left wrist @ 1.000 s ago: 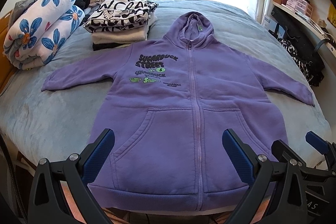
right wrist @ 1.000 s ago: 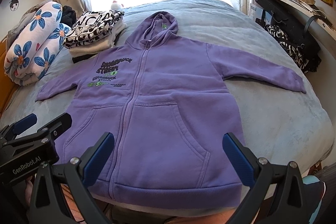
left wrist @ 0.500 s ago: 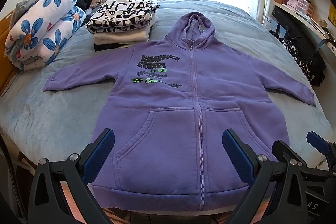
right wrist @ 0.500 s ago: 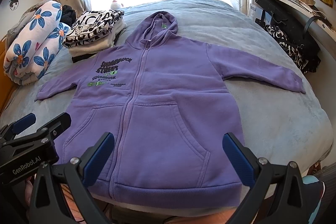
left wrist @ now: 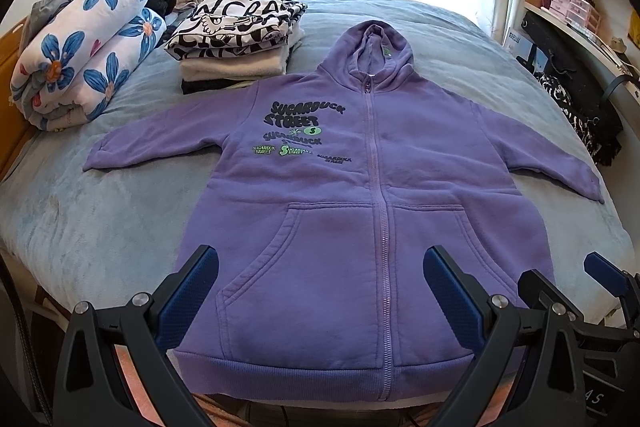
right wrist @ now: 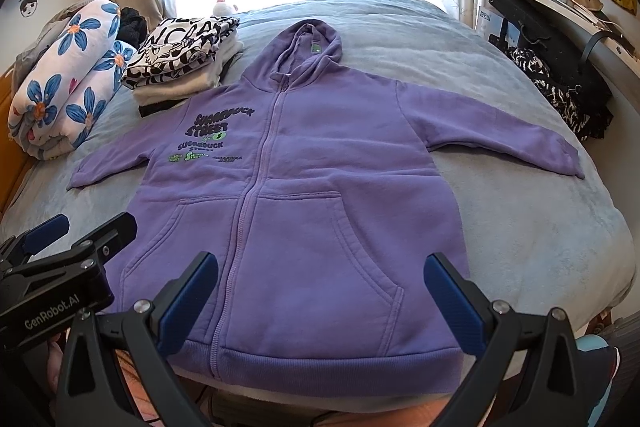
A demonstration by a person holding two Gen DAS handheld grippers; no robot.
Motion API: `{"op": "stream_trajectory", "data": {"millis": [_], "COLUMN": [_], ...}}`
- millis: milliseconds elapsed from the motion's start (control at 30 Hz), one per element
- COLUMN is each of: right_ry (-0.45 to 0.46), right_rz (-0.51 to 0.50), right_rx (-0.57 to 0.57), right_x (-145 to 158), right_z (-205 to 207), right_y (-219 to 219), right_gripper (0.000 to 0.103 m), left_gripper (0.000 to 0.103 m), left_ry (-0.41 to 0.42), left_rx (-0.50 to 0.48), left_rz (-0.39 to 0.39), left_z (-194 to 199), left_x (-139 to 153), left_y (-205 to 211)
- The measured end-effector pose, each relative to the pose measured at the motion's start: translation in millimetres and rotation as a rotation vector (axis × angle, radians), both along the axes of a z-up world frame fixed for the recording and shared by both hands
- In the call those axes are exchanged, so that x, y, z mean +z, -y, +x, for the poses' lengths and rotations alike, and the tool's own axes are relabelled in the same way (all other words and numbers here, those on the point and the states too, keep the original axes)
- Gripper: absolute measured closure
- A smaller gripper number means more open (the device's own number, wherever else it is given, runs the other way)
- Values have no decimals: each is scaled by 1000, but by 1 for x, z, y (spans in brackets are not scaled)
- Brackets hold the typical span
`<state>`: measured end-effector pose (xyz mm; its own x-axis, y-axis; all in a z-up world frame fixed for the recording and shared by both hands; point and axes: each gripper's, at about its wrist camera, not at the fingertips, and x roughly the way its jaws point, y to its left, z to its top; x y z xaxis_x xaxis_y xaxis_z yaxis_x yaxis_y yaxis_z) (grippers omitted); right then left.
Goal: Fold large clothes
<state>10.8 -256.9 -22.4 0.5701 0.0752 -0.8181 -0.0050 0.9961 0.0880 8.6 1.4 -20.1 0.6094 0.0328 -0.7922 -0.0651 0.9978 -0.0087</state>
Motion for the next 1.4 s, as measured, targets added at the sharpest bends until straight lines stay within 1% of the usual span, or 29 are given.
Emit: {"op": "stream_trajectory", "data": {"millis": [500,1067,1400], "right_ry": [-9,-24,-16], "right_rz": [3,9,6], "right_rx": [0,3,5], "right_x": [-4,-10,-8], "right_z": [-3,3,4], "right_y": [-4,-3,-2], "right_gripper": [0,0,0], "left_gripper": [2,2,2], "left_ry": [-8,-15,-14], "left_rx": [3,5,-1], "left_rz": [4,6,13], "left_z": [-2,-2,1], "left_x": [-2,-7,-7], "left_y": [-3,-1,0]}}
